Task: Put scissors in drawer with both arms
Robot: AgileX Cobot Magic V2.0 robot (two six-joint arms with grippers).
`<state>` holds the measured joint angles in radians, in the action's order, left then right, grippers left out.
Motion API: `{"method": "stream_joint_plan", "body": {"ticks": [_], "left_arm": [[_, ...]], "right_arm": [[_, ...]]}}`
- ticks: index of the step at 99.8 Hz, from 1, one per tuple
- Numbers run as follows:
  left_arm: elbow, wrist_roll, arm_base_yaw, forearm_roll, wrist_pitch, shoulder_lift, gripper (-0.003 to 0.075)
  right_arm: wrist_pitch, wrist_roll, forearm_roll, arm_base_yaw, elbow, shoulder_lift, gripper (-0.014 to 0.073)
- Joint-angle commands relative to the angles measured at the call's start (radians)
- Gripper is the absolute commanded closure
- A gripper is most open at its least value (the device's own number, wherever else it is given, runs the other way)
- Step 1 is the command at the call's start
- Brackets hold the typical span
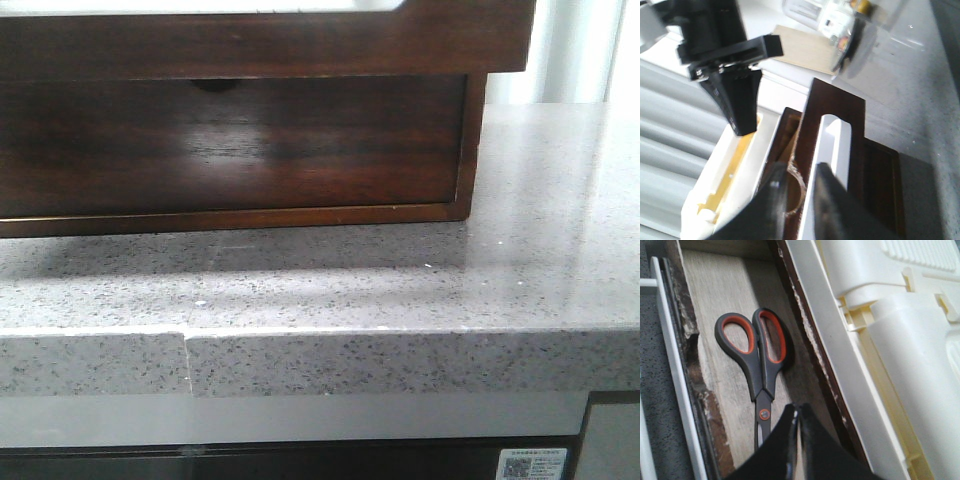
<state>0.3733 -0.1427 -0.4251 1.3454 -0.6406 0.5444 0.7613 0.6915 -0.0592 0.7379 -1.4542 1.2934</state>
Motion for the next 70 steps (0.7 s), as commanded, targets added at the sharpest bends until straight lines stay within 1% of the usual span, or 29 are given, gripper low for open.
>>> {"method": "stream_joint_plan", "body": {"ticks": [1, 14, 24, 39, 51, 58, 63, 70], "left_arm": [[0.027, -0.093, -0.006, -0.069, 0.009, -0.035, 0.074], [0.027, -0.24, -0.006, -0.069, 0.024, -0.084, 0.0742], [0.027, -0.351, -0.006, -0.069, 0.035, -0.126, 0.0742], [0.027, -0.454, -0.006, -0.069, 0.123, -0.206, 0.0742], [0.027, -0.648, -0.006, -0.069, 0.227, -0.277, 0.0742], [0.025, -0.737, -0.006, -0.069, 0.281, -0.316, 0.0742], [0.019, -0.762, -0.006, -0.069, 0.306, -0.34, 0.0742], [0.003, -0.762, -0.006, -0.069, 0.33, -0.372, 0.0742]], "right_arm": [[-0.018, -0.049, -0.006, 0.0, -0.036, -0.063, 0.0656], [0.049, -0.168, -0.004, 0.0, -0.034, -0.109, 0.0656], [0.068, -0.221, -0.004, 0.0, -0.014, -0.153, 0.0654], [0.022, -0.263, -0.002, 0.0, 0.041, -0.258, 0.0653], [-0.037, -0.308, -0.002, 0.0, 0.096, -0.356, 0.0653], [-0.068, -0.332, -0.002, 0.0, 0.139, -0.423, 0.0653], [-0.087, -0.334, -0.002, 0.0, 0.175, -0.472, 0.0653], [-0.118, -0.334, -0.002, 0.0, 0.244, -0.549, 0.0653]]}}
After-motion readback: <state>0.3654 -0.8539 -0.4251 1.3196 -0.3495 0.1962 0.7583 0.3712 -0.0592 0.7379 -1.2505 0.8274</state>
